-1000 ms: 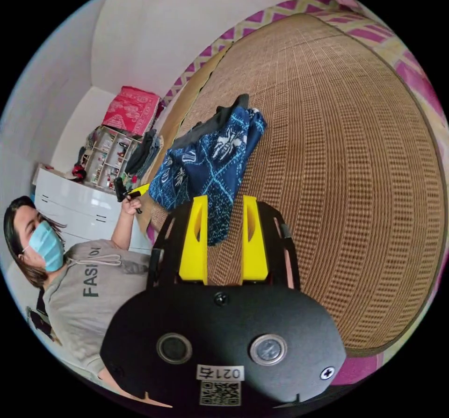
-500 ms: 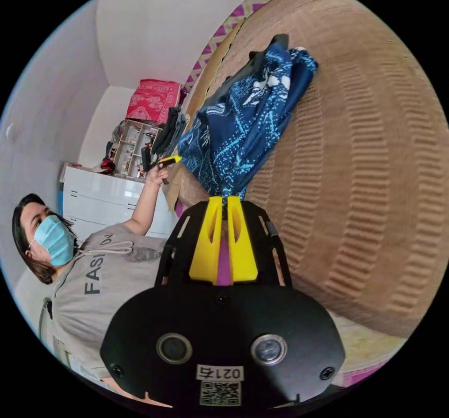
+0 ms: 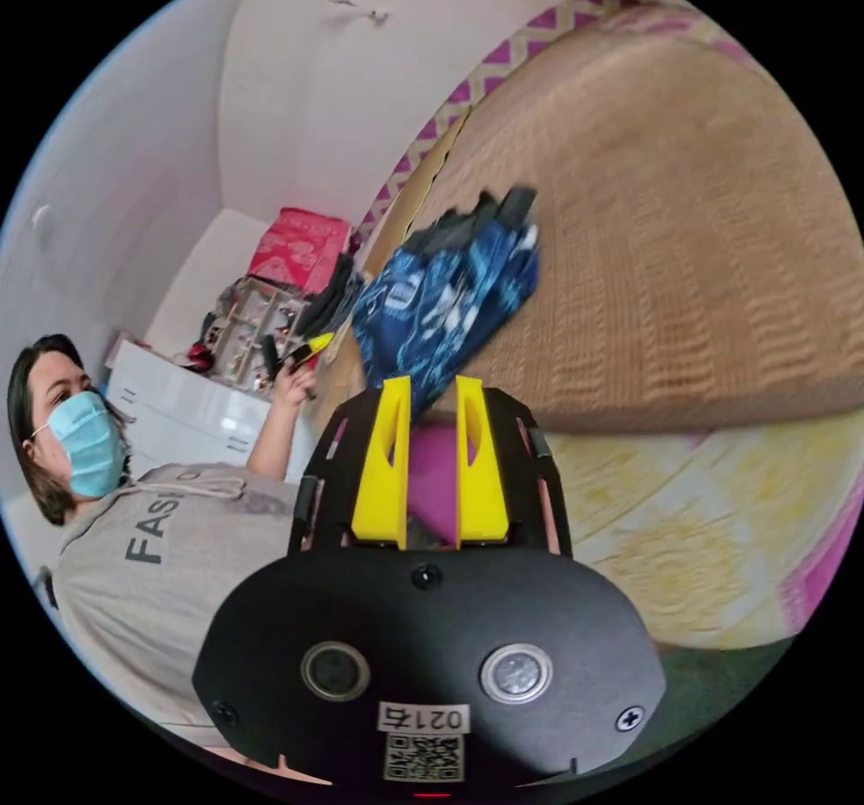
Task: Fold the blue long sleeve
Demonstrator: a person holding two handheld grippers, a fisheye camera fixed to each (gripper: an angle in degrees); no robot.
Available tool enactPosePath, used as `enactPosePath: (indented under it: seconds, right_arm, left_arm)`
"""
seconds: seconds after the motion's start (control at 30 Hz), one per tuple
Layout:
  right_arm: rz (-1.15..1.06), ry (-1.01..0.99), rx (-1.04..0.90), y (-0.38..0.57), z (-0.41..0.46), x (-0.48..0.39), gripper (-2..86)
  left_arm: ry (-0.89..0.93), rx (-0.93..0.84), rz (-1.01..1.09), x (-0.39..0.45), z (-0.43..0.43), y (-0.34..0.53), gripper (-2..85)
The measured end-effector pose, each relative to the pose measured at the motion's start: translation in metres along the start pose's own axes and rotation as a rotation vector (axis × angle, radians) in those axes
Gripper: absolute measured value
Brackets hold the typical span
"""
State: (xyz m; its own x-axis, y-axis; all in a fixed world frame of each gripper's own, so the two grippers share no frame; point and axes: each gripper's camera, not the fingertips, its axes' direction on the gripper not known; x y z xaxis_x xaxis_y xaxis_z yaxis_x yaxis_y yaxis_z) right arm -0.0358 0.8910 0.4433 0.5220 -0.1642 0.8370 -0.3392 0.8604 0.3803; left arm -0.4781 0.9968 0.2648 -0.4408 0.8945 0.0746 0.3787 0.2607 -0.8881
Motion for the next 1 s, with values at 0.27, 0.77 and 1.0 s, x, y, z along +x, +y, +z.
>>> enactPosePath:
  seconds: [0.27, 0.77, 1.0]
  right_arm:
    - [0.083, 0.004, -0.17, -0.157, 0.073, 0.075, 11.8]
    - [0.11, -0.073, -0.473, -0.225, 0.193, 0.052, 8.4]
    - [0.121, -0.238, -0.36, -0.235, 0.168, 0.025, 3.4]
  left_arm:
    - [0.254, -0.093, -0.289, 0.1, 0.163, 0.102, 11.1]
    - [0.523, -0.175, -0.465, 0.138, 0.271, 0.125, 8.5]
    - [0.722, -0.058, -0.463, 0.116, 0.228, 0.143, 0.2]
